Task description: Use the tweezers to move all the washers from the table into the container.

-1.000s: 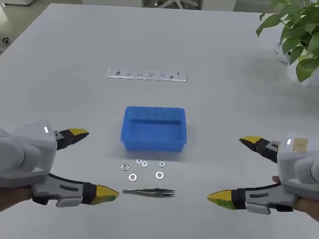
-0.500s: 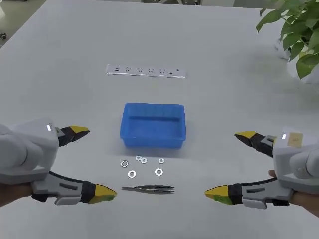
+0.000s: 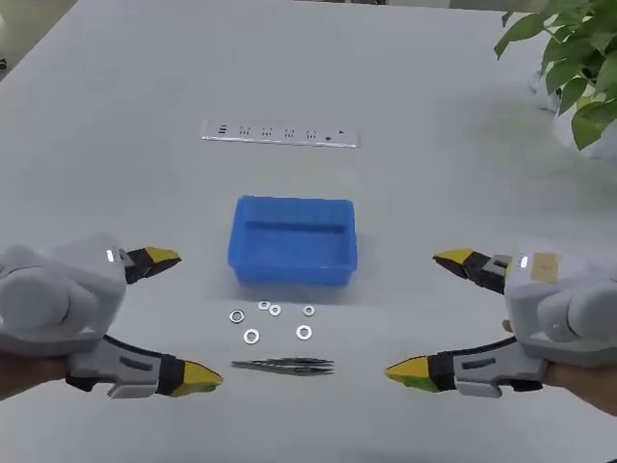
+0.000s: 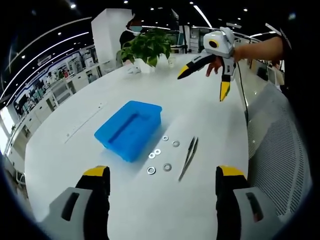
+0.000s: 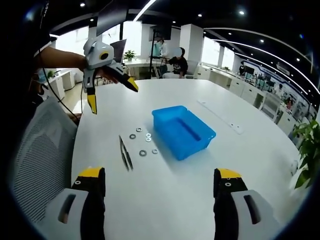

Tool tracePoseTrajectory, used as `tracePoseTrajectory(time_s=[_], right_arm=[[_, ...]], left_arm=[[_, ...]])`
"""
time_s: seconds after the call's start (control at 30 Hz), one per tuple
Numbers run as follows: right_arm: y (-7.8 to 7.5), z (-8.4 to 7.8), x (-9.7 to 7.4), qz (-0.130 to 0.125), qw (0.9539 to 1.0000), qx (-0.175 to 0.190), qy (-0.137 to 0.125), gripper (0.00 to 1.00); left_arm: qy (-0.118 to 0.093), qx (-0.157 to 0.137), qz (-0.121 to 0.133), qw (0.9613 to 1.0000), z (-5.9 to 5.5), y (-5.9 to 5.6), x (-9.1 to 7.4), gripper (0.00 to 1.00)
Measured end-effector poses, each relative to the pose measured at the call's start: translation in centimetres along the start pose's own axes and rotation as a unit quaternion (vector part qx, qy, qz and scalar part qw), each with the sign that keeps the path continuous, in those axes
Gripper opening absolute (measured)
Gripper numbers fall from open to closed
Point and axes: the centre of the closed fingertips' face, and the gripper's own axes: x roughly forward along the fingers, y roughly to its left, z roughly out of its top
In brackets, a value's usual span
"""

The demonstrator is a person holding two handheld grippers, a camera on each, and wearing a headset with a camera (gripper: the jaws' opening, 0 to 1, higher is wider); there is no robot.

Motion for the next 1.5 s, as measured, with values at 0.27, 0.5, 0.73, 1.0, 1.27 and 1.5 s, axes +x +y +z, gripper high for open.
tracePoseTrajectory(time_s=[0.27,0.5,0.73,1.0,1.27,1.5], right_arm=[[0.5,-0.1,0.9,0.021,0.9994,-0.024,0.011,0.86],[1.8,-1.1,2.1,0.060,0.9957,-0.060,0.036,0.77],[2.8,-2.0,3.3,0.092,0.9894,-0.094,0.062,0.71],[3.5,-2.1,4.7,0.119,0.9837,-0.118,0.066,0.62],[4.5,-2.2,6.1,0.142,0.9787,-0.132,0.068,0.51],[5.5,-2.4,7.2,0.162,0.9753,-0.134,0.069,0.40]], left_arm=[[0.017,0.018,-0.020,0.9995,-0.6,-0.6,1.1,0.86],[0.045,0.041,-0.032,0.9977,-1.8,-1.0,2.1,0.77],[0.063,0.064,-0.042,0.9951,-2.9,-1.2,3.0,0.62],[0.078,0.085,-0.063,0.9914,-3.8,-1.7,4.0,0.52],[0.093,0.098,-0.085,0.9871,-4.3,-2.4,5.0,0.35],[0.108,0.114,-0.098,0.9827,-5.0,-2.8,5.6,0.26]])
